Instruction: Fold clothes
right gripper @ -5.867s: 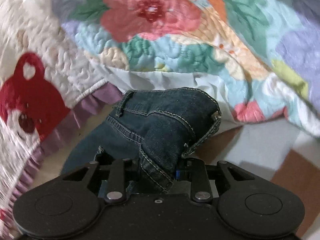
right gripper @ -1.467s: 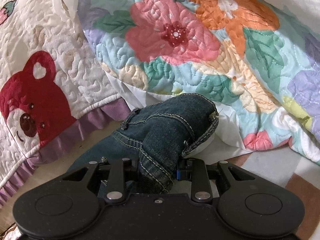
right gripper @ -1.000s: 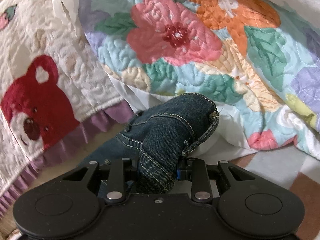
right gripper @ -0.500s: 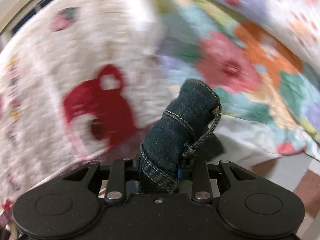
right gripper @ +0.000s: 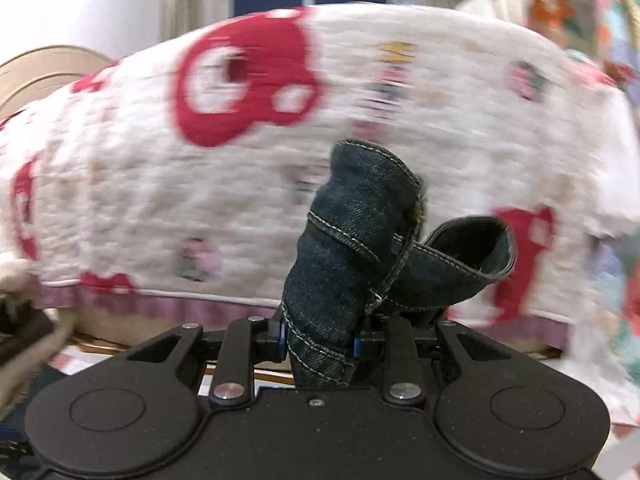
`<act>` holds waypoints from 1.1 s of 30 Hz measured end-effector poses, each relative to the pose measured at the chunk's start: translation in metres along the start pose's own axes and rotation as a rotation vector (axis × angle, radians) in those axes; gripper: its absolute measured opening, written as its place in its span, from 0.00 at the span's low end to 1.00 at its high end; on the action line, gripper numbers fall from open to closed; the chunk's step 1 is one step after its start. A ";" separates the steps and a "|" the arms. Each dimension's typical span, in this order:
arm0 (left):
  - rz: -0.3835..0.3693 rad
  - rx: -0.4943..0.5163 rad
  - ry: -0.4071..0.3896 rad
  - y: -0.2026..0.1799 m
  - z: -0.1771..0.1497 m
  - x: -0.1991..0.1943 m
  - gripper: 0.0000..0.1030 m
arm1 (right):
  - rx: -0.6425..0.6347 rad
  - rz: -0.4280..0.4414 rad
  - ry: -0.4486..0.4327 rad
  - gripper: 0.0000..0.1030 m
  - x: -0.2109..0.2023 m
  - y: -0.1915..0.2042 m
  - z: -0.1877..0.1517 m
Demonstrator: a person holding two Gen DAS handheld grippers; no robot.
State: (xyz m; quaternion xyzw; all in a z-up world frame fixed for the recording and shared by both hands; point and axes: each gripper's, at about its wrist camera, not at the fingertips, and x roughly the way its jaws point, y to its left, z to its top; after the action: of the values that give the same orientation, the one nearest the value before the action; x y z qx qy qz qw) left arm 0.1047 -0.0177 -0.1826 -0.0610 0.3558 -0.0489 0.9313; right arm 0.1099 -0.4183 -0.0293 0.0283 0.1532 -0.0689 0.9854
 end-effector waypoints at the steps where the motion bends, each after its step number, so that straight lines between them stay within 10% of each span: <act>1: 0.009 -0.006 -0.013 0.010 -0.003 -0.002 0.58 | -0.012 0.026 -0.004 0.31 0.003 0.020 0.002; 5: 0.021 -0.035 -0.009 0.041 -0.016 -0.001 0.58 | -0.047 0.173 0.030 0.30 0.020 0.109 -0.002; 14: -0.062 -0.186 0.077 0.091 -0.023 0.000 0.58 | -0.175 0.324 0.292 0.30 0.075 0.265 -0.146; 19: -0.192 -0.349 0.098 0.107 -0.023 0.000 0.59 | -0.284 0.399 0.338 0.33 0.072 0.261 -0.176; 27: -0.330 -0.340 0.029 0.089 -0.031 -0.004 0.63 | -0.317 0.480 0.349 0.57 0.012 0.213 -0.166; 33: -0.361 -0.292 0.054 0.072 -0.032 0.000 0.67 | -0.472 0.312 0.364 0.59 -0.026 0.123 -0.181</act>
State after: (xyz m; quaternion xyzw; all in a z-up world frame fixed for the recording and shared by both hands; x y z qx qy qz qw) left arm 0.0865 0.0505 -0.2168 -0.2566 0.3673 -0.1643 0.8788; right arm 0.0487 -0.2793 -0.1896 -0.1657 0.3323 0.1262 0.9199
